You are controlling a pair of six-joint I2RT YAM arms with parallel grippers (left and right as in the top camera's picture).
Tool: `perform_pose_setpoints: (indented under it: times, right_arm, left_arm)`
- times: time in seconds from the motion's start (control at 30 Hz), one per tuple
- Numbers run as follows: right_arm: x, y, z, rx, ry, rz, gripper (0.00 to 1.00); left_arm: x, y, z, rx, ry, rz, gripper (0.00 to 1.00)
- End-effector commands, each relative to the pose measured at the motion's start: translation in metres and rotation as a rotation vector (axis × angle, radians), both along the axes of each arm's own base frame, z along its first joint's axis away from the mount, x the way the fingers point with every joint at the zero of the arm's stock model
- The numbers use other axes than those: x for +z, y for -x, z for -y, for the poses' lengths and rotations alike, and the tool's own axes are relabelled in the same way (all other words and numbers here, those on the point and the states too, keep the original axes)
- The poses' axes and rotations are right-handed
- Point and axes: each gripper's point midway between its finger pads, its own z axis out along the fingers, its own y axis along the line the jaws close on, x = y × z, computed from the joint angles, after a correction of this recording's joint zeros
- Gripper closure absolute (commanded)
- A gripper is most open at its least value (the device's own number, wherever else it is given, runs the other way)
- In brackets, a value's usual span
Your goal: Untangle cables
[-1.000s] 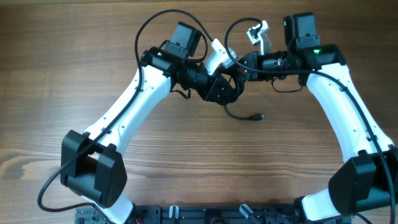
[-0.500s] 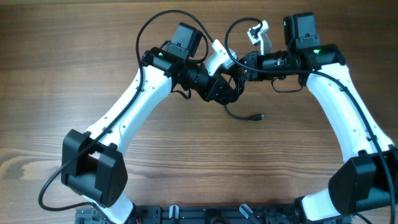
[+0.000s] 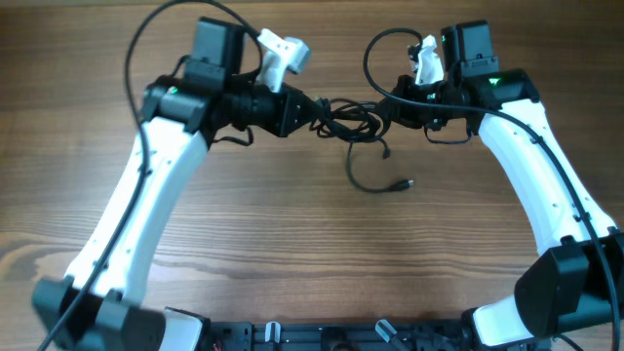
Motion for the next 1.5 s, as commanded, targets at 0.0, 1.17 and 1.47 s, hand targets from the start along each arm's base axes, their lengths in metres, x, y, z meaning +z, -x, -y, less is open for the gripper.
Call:
perform_pose_setpoints:
  times: [0.0, 1.17, 1.47]
  right_arm:
    - [-0.003, -0.009, 0.015, -0.031, 0.088, 0.032, 0.96]
    - [0.103, 0.02, -0.043, 0.497, -0.605, 0.326, 0.96]
    - [0.119, 0.028, -0.046, 0.553, -0.69, 0.344, 0.96]
  left_arm:
    - [0.034, -0.004, -0.027, 0.197, 0.005, 0.038, 0.96]
    - [0.008, 0.0, -0.043, 0.217, -0.14, 0.019, 0.58]
    - [-0.011, -0.01, -0.04, 0.116, -0.201, 0.075, 0.57]
